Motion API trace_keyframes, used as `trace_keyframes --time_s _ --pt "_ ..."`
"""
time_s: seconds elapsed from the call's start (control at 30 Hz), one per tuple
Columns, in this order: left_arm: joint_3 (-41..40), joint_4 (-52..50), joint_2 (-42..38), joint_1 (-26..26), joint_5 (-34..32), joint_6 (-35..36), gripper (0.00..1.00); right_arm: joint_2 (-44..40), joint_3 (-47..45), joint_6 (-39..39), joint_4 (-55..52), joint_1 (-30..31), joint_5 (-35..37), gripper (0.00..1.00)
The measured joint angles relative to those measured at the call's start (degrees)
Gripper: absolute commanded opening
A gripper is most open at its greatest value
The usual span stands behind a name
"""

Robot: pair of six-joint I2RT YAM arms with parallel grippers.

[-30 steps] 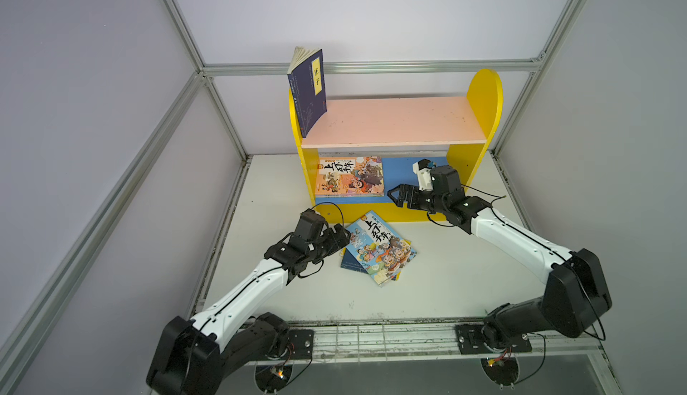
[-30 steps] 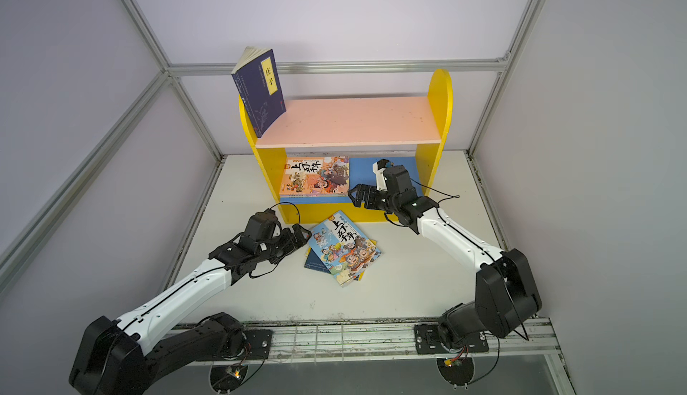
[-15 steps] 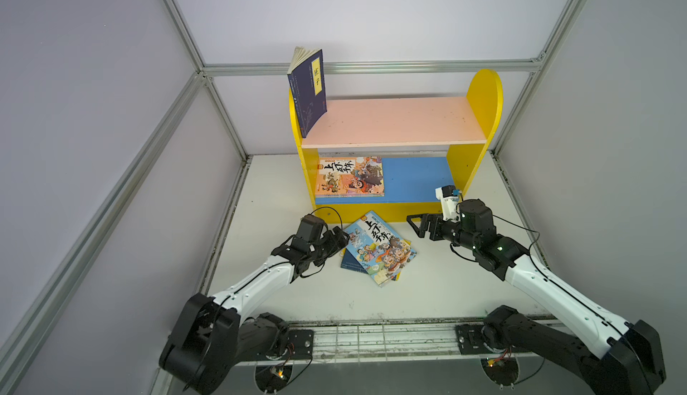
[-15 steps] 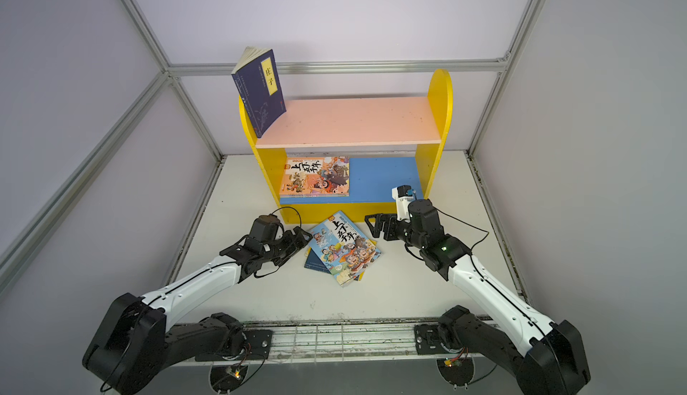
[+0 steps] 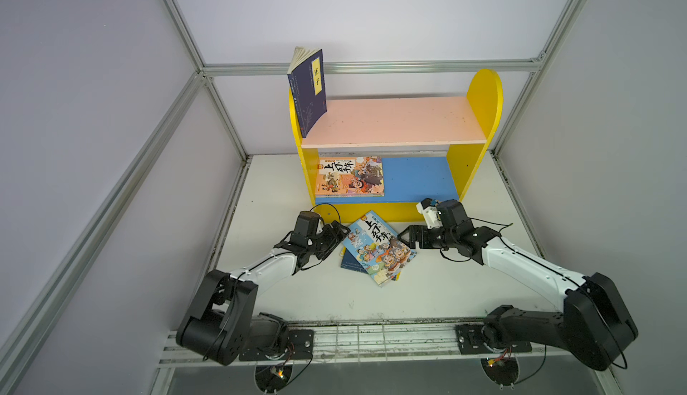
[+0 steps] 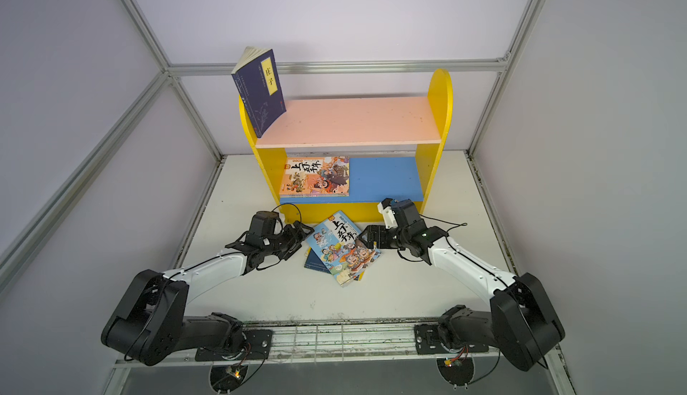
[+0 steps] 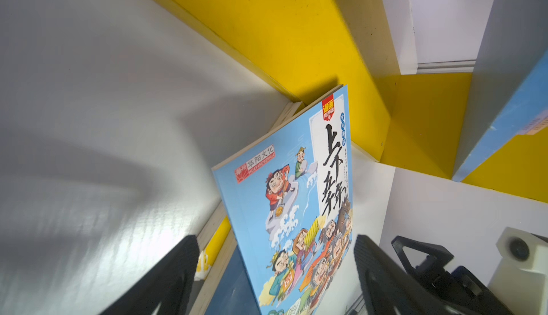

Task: Stacking books/files
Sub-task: Move the book among the books.

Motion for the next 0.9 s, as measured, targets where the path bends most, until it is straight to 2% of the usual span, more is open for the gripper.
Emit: trace_keyframes --time_s 0.2,0.43,0.9 --pt "0.0 -0.1 2.2 0.0 0.5 0.1 0.82 6.7 3.4 -1.3 0.6 0.0 -0.6 0.91" --pt "0.4 0.0 4.7 0.0 1.5 0.1 0.81 13.8 5.1 -2.9 1.6 0.3 -0.5 0.89" --pt "1.9 0.3 8.1 0.0 2.2 0.4 0.80 19.3 8.3 -4.4 3.7 1.7 -1.1 0.88"
